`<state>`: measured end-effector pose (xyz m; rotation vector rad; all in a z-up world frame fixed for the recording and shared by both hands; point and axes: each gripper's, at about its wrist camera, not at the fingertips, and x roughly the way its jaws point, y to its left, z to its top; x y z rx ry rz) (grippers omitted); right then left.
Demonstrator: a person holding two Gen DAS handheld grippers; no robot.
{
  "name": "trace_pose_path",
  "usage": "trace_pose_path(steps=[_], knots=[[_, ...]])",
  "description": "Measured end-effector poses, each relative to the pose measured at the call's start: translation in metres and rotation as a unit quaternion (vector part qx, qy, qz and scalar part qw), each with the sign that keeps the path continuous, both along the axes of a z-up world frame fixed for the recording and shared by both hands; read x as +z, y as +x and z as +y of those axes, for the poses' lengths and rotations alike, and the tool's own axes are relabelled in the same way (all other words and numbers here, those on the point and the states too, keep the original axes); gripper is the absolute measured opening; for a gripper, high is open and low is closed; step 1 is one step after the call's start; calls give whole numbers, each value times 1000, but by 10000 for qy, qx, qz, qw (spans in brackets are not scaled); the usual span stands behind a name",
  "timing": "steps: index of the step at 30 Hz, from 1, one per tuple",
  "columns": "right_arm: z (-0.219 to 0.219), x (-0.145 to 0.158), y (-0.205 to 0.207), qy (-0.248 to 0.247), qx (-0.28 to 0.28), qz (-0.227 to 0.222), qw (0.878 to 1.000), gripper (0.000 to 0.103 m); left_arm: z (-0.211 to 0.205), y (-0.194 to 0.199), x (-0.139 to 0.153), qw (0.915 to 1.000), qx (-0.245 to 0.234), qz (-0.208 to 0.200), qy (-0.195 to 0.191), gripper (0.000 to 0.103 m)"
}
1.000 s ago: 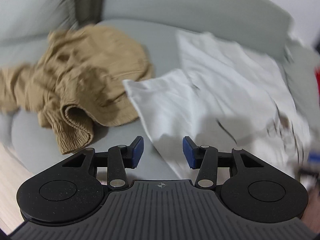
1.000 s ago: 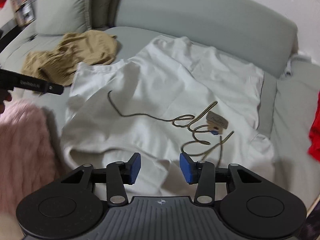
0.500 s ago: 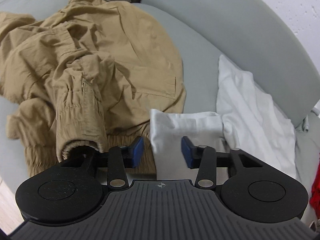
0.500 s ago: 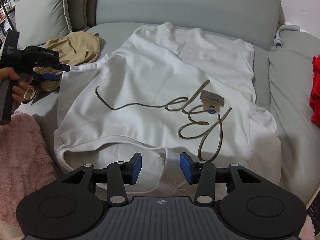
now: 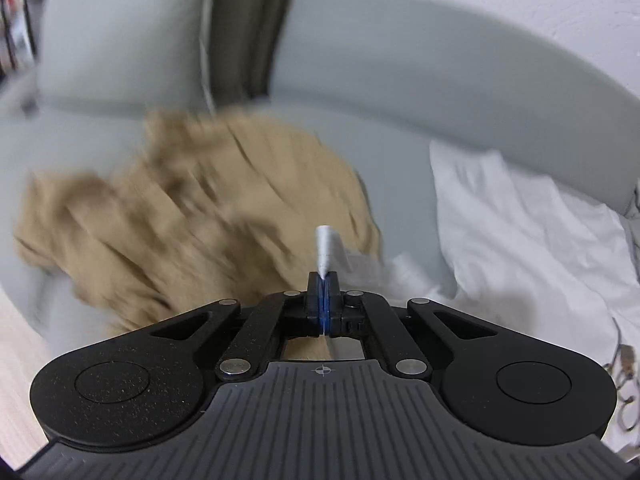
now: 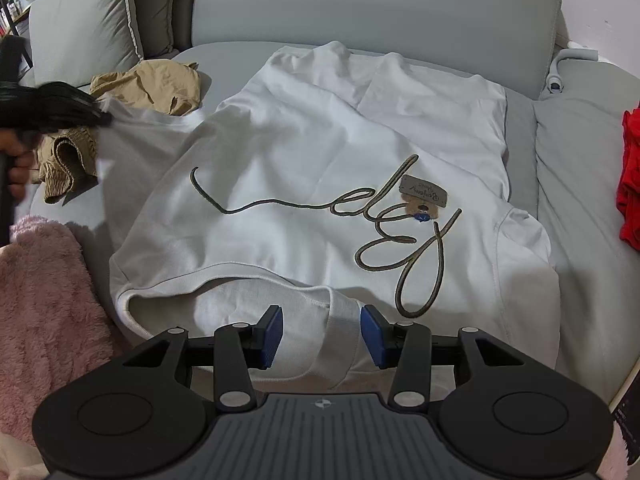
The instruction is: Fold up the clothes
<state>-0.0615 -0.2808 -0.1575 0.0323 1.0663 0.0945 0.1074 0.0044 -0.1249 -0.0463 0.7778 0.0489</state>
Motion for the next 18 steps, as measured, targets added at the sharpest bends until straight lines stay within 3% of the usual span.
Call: trace_pose_path(steps=[4,7,10,13,14,15,18], knots=[[1,-2,-4,92,6,38,9999,44,16,-10,-1,9991,131,96,395,0],[2,-4,-7,137,4,102,9999,44,17,-7,-27,9953,78,360,894,7],[2,-1,-13,121,-17,108,9999,49,12,-11,-30,9921,68,405,1186,13],[-4,5,-23,151,-134,-6,9998,54,7,-26,-15,9918,232,292,1226,25],[-7,6,-26,185,-198,-36,9996,54,5,-31,-11,9917,282,263,1223,37],[-10,5,-29,235,-270,-57,9993,54,-1,-44,-2,9921,287,164,1209,42],[-15,1,-33,383,-419,-65,9984,55,-27,-72,6,9920,-143,59,1254,47]])
